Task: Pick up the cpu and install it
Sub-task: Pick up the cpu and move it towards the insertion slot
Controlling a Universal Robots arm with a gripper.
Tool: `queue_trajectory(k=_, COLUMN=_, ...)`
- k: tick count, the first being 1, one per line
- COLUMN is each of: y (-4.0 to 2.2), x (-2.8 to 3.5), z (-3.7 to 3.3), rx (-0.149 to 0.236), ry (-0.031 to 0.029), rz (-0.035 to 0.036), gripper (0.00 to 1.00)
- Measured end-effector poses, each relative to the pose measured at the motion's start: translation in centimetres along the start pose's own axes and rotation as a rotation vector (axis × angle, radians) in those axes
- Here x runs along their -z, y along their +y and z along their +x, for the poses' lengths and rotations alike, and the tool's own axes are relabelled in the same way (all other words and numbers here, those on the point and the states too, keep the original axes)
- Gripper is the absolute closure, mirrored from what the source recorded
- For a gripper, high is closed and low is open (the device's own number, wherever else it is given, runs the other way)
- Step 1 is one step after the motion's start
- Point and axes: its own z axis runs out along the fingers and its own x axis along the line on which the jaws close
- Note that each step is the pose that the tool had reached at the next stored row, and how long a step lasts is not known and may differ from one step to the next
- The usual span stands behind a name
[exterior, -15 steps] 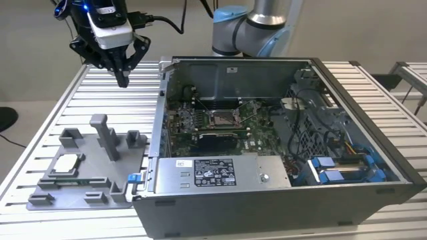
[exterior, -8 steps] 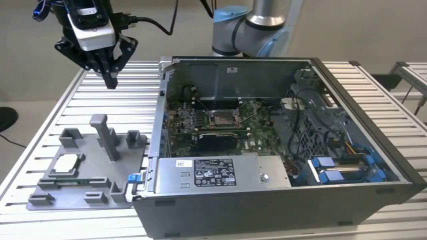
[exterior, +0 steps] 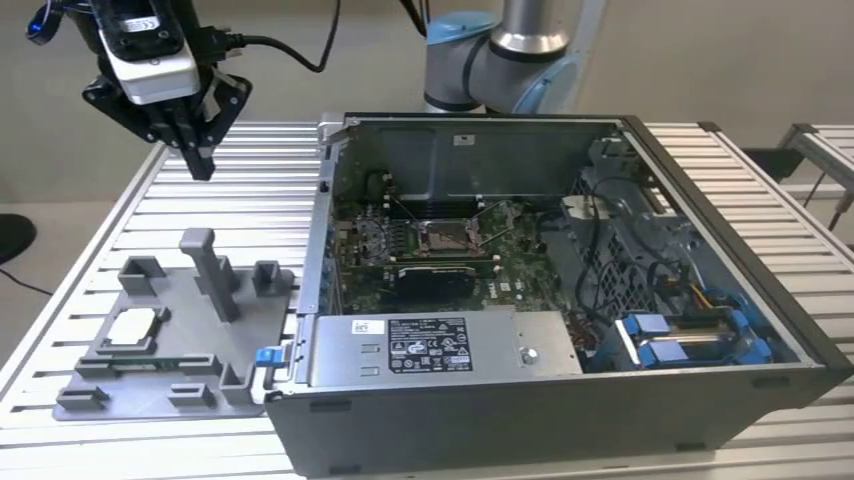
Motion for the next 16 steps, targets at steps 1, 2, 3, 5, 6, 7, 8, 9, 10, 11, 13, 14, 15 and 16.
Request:
queue_trajectory(k=1, y=-0.02, x=0.00, z=0.14, rx=0.000, ry=0.0000, rz=0.0000, gripper=1.00)
queue_trajectory(k=2, y=-0.05, x=0.00, z=0.30, rx=0.000, ry=0.0000, rz=-0.0001, gripper=1.00)
queue_trajectory(k=3, y=-0.09, x=0.01, z=0.56, rx=0.000, ry=0.0000, rz=-0.0003, gripper=1.00)
queue_trajectory(k=5, y=-0.16, x=0.02, z=1.18, rx=0.000, ry=0.0000, rz=-0.0004, gripper=1.00)
queue_trajectory(k=6, y=-0.18, x=0.03, z=1.43, rx=0.000, ry=0.0000, rz=-0.0005, gripper=1.00)
queue_trajectory(k=7, y=-0.21, x=0.03, z=1.61, rx=0.000, ry=0.0000, rz=-0.0005, gripper=1.00)
queue_trajectory(k=8, y=-0.25, x=0.04, z=1.85, rx=0.000, ry=0.0002, rz=-0.0007, gripper=1.00)
queue_trajectory(k=9, y=-0.30, x=0.05, z=2.26, rx=0.000, ry=0.0001, rz=-0.0021, gripper=1.00)
queue_trajectory(k=10, y=-0.33, x=0.05, z=2.56, rx=0.000, ry=0.0000, rz=-0.0025, gripper=1.00)
queue_trajectory(k=11, y=-0.35, x=0.06, z=2.81, rx=0.000, ry=0.0002, rz=-0.0025, gripper=1.00)
queue_trajectory(k=13, y=-0.38, x=0.07, z=3.25, rx=0.000, ry=0.0001, rz=-0.0026, gripper=1.00)
queue_trajectory(k=14, y=-0.39, x=0.08, z=3.46, rx=0.000, ry=0.0002, rz=-0.0026, gripper=1.00)
queue_trajectory(k=15, y=-0.41, x=0.07, z=3.67, rx=0.000, ry=0.0001, rz=-0.0026, gripper=1.00)
queue_trajectory(k=16, y=-0.42, x=0.08, z=3.88, rx=0.000, ry=0.0002, rz=-0.0025, gripper=1.00)
